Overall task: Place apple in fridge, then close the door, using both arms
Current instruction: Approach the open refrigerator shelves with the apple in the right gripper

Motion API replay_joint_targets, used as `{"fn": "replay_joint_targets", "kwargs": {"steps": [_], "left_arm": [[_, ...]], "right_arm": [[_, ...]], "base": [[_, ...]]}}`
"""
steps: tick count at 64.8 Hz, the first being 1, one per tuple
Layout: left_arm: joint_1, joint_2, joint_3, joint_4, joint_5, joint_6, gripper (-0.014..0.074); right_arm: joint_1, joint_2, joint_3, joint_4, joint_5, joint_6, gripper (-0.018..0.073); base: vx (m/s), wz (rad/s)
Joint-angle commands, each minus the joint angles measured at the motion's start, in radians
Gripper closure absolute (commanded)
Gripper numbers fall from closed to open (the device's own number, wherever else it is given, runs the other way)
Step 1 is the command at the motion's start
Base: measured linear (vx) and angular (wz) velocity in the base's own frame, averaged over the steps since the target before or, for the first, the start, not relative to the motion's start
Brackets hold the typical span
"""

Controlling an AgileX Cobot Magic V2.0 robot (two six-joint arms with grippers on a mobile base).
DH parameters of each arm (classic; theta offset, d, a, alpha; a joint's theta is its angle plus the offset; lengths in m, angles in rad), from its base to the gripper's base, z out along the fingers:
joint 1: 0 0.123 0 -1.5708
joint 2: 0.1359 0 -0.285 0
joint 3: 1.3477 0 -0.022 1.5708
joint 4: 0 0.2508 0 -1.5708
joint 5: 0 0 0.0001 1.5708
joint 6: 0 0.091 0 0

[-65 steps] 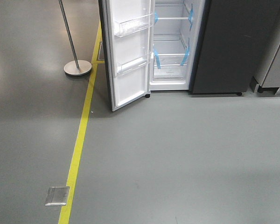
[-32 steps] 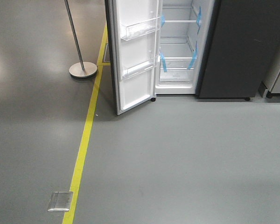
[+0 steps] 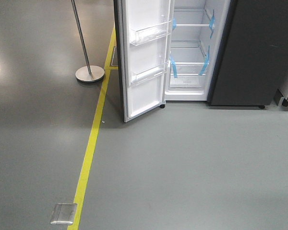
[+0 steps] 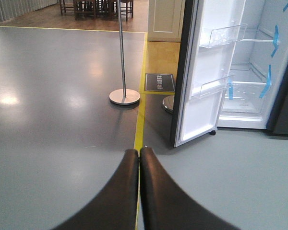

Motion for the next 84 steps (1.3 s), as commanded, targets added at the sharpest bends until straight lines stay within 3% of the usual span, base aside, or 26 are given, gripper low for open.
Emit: {"fn": "replay_joint_targets", "kwargs": {"steps": [1, 84], "left_arm": [[-0.008, -0.013, 0.021, -0.004, -0.078, -0.006, 0.0602], [-0.008, -0.013, 0.021, -0.004, -0.078, -0.006, 0.0602]], "right_arm": [[-0.004, 0.005, -0.027, 0.014, -0.073, -0.003, 0.0435], [-0.004, 0.005, -0.027, 0.014, -0.074, -0.003, 0.0435]], "base": [[0.09, 0.01], [0.09, 0.00]]}}
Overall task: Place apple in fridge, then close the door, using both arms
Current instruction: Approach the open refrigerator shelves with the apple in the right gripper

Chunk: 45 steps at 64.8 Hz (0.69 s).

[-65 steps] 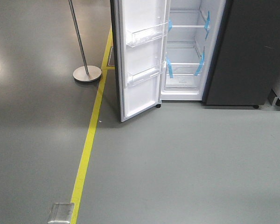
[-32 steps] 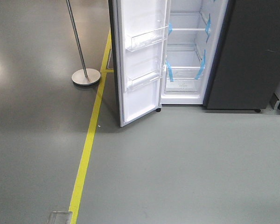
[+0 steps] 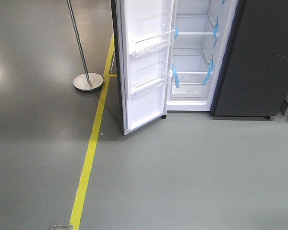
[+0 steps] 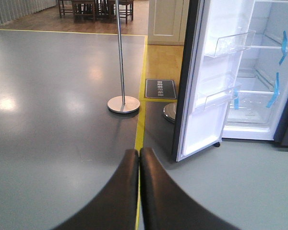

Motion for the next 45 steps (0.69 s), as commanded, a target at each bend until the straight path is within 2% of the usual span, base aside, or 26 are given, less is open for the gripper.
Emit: {"fn": "replay_joint_targets", "kwargs": {"steps": [1, 45], "left_arm": [[-0.008, -0.013, 0.021, -0.004, -0.078, -0.006, 0.0602], [-0.008, -0.013, 0.021, -0.004, -0.078, -0.006, 0.0602]], "right_arm": [[-0.004, 0.005, -0.027, 0.014, -0.074, -0.003, 0.0435], [-0.004, 0.005, -0.027, 0.014, -0.074, -0.003, 0.0435]], "base": [[0.08, 0.00], [0.08, -0.01]]}}
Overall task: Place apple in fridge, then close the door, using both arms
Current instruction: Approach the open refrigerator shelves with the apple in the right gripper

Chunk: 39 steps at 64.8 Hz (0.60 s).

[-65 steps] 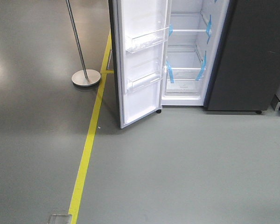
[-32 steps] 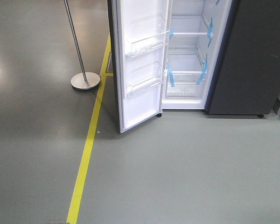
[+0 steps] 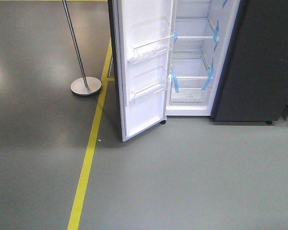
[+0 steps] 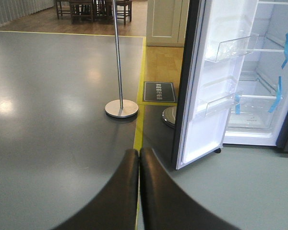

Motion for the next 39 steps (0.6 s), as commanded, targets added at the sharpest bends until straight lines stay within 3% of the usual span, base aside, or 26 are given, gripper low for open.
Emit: {"fn": "replay_joint_targets", "kwargs": {"steps": [1, 39], "left_arm": [[-0.008, -0.013, 0.021, -0.004, -0.078, -0.006, 0.0602], [-0.008, -0.013, 0.021, -0.004, -0.078, -0.006, 0.0602]], "right_arm": [[-0.004, 0.005, -0.027, 0.014, -0.074, -0.003, 0.0435], [-0.004, 0.005, -0.027, 0.014, -0.074, -0.003, 0.0435]], "base": [[0.08, 0.00], [0.07, -0.02]]}}
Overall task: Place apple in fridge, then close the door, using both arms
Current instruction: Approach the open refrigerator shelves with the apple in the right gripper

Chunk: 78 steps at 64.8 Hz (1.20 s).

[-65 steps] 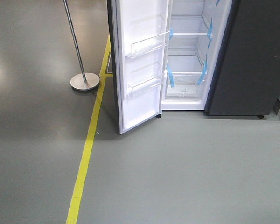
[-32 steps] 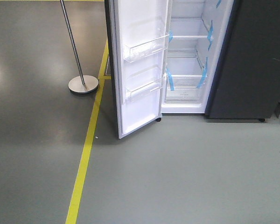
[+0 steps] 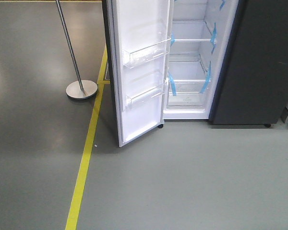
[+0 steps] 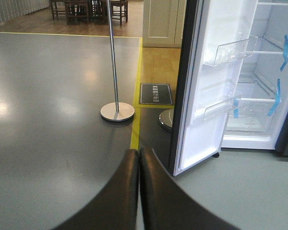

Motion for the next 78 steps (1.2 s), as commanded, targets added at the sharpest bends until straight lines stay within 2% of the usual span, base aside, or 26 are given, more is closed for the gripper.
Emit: {"fn": "replay_joint_targets", "kwargs": {"steps": [1, 78], "left_arm": [[-0.008, -0.013, 0.021, -0.004, -0.078, -0.006, 0.0602], [-0.008, -0.013, 0.021, -0.004, -0.078, -0.006, 0.0602]], "right_arm": [[-0.004, 0.005, -0.027, 0.014, -0.074, -0.003, 0.0435], [-0.004, 0.005, -0.027, 0.014, -0.073, -0.003, 0.0435]], "base": [[0.08, -0.04], [0.07, -0.04]]}}
